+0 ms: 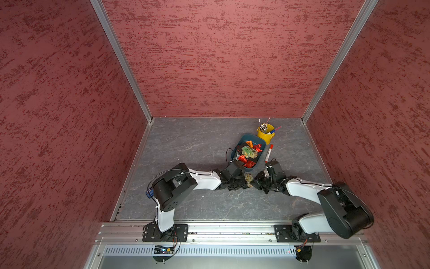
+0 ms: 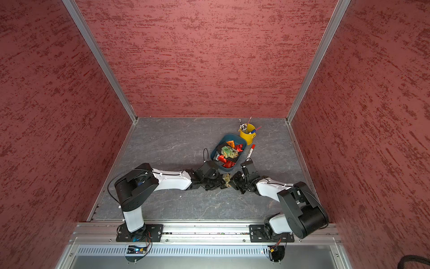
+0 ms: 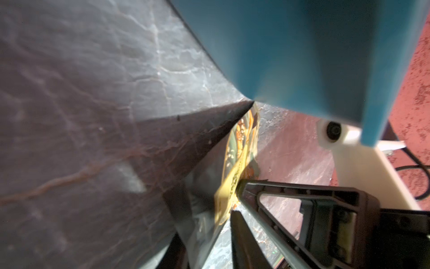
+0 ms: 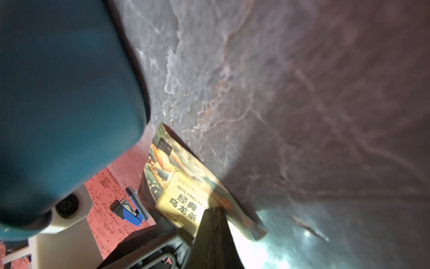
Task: Put the tea bags into the storage box
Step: Pick up the tea bag from the center of the board.
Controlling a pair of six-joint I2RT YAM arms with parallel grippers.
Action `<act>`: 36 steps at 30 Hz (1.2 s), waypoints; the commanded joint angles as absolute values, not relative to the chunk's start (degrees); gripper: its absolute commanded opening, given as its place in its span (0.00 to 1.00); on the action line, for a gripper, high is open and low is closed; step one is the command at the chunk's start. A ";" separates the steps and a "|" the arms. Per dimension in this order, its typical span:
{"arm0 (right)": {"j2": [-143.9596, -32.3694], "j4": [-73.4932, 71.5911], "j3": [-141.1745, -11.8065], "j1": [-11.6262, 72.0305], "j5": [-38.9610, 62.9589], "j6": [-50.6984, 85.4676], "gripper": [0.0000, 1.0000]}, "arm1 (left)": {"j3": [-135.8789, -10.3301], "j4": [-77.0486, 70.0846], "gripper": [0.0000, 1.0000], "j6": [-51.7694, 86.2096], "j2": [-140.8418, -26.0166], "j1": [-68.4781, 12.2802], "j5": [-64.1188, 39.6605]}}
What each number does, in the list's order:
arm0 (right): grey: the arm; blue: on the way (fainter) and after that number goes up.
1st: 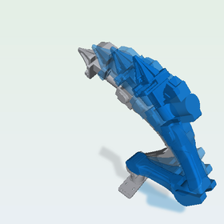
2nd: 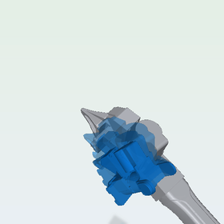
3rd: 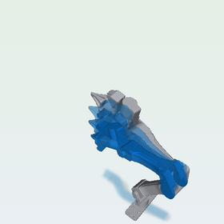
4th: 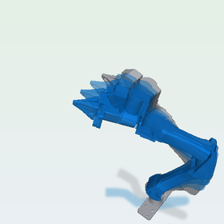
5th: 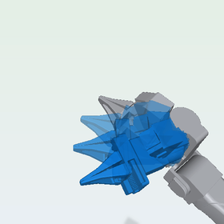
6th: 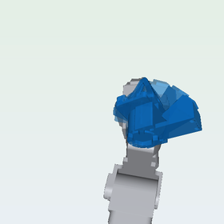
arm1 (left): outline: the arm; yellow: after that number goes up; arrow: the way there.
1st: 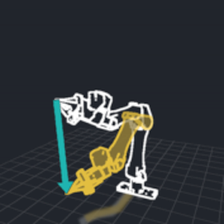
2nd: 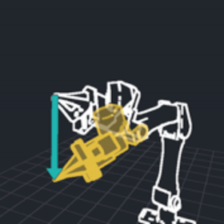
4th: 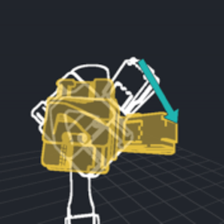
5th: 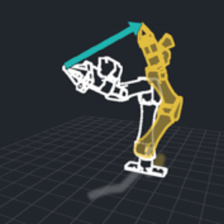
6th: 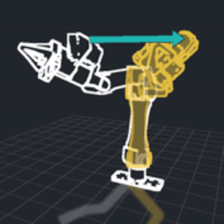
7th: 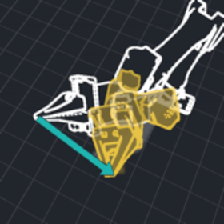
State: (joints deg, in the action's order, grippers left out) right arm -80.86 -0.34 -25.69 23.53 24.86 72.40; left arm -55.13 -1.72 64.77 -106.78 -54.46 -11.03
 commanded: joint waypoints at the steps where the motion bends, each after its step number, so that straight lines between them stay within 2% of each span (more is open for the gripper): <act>1: -81.45 4.34 -26.25 23.91 21.46 72.07 0.00 | -55.45 -0.06 0.23 64.15 -105.64 -54.93 -10.09; 6: -78.77 6.42 -28.86 23.81 21.67 70.88 0.00 | -55.90 1.37 0.11 63.82 -105.25 -54.92 -9.98; 13: -68.82 23.46 -37.29 22.55 18.06 64.83 0.00 | -57.38 5.12 0.01 62.10 -102.18 -55.08 -10.27; 19: -59.97 36.91 -43.12 16.72 16.22 59.05 0.00 | -61.27 10.97 0.00 60.00 -97.22 -55.37 -11.87; 28: -56.76 45.28 -46.90 9.23 18.15 52.25 0.00 | -73.29 21.17 0.02 54.33 -94.61 -52.79 -14.13; 36: -57.05 46.19 -48.29 6.78 18.95 50.76 0.00 | -81.92 18.04 0.05 50.36 -102.92 -45.43 -21.56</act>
